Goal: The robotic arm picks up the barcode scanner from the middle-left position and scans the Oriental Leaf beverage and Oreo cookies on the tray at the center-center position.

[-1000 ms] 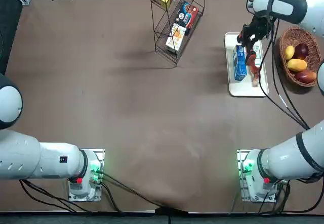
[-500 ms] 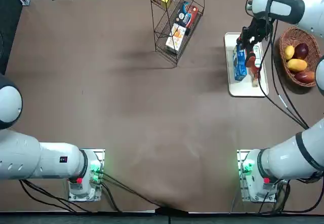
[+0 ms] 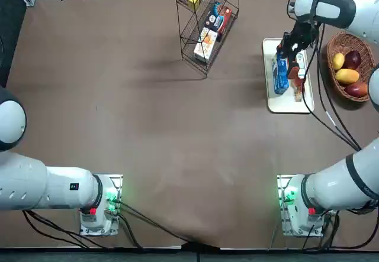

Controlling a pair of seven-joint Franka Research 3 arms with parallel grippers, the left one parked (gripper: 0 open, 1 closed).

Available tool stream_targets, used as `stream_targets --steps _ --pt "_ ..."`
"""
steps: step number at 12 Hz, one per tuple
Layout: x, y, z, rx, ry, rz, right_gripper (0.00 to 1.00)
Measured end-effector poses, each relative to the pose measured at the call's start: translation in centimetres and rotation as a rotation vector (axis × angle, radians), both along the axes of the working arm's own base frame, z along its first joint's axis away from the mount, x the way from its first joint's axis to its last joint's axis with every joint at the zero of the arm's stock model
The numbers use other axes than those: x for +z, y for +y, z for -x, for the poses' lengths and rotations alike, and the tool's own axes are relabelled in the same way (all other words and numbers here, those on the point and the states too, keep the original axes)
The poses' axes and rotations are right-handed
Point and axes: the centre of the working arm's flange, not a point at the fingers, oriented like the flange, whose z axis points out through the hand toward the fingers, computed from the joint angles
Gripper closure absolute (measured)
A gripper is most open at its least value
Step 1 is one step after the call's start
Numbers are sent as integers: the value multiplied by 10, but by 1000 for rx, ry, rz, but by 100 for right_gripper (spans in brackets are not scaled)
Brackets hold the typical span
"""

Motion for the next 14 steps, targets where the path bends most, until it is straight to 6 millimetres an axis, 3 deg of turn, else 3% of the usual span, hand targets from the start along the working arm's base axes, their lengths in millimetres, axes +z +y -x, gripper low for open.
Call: stream_targets --steps 9,14 --pt "0 -17 0 30 -2 -10 57" --pt "0 -12 0 38 1 -11 57"
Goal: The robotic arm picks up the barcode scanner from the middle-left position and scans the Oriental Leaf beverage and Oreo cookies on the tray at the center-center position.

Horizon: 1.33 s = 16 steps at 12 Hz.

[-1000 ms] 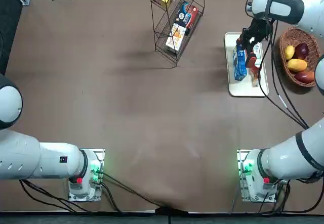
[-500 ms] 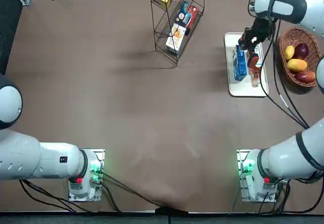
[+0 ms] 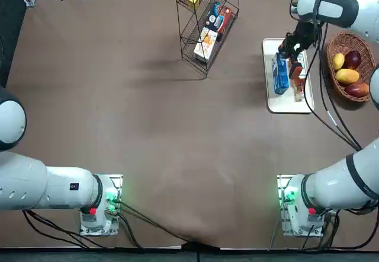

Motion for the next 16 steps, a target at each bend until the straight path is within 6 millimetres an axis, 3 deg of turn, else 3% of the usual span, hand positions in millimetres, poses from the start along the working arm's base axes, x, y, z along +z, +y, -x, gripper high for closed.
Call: stream_targets --steps 16 --pt "6 4 2 15 22 -5 57"
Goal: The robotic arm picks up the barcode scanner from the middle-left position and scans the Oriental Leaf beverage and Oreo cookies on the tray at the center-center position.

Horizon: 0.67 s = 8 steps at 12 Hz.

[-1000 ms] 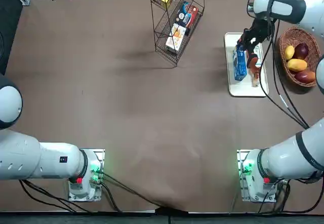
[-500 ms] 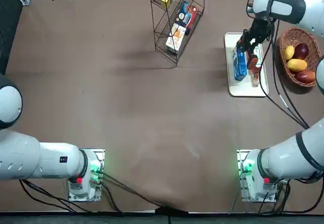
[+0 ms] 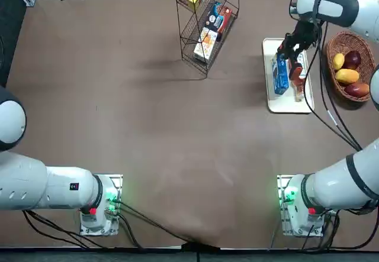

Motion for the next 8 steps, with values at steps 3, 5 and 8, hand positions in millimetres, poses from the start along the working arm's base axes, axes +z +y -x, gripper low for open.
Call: stream_targets --steps 3,5,8 --pt "15 -4 -4 4 3 -4 57" --pt "27 -12 -7 9 14 -9 57" --pt "35 -36 -10 0 8 -16 57"
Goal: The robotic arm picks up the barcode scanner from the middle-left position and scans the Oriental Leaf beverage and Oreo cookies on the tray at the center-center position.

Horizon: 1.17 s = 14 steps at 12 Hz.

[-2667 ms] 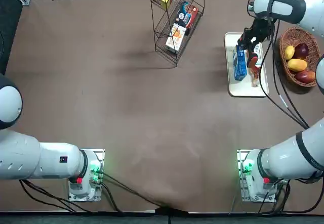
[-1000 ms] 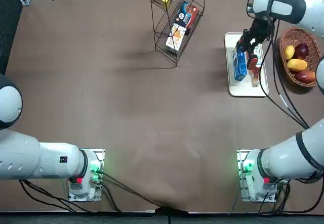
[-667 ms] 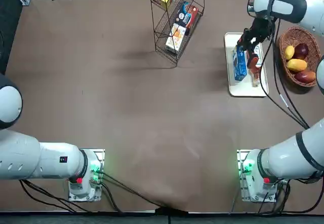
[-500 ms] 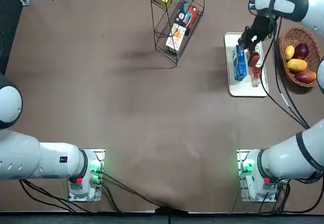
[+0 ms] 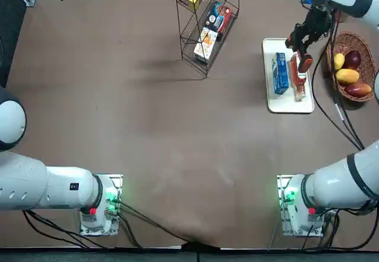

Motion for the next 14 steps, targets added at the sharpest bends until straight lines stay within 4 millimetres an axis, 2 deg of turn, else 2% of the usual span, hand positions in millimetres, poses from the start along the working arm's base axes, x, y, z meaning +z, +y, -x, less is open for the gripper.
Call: stream_targets --steps 3,6,14 --pt "2 -32 0 -1 -7 18 57" --pt "-1 -46 1 26 2 58 57" --pt "-9 -53 1 29 17 59 57"
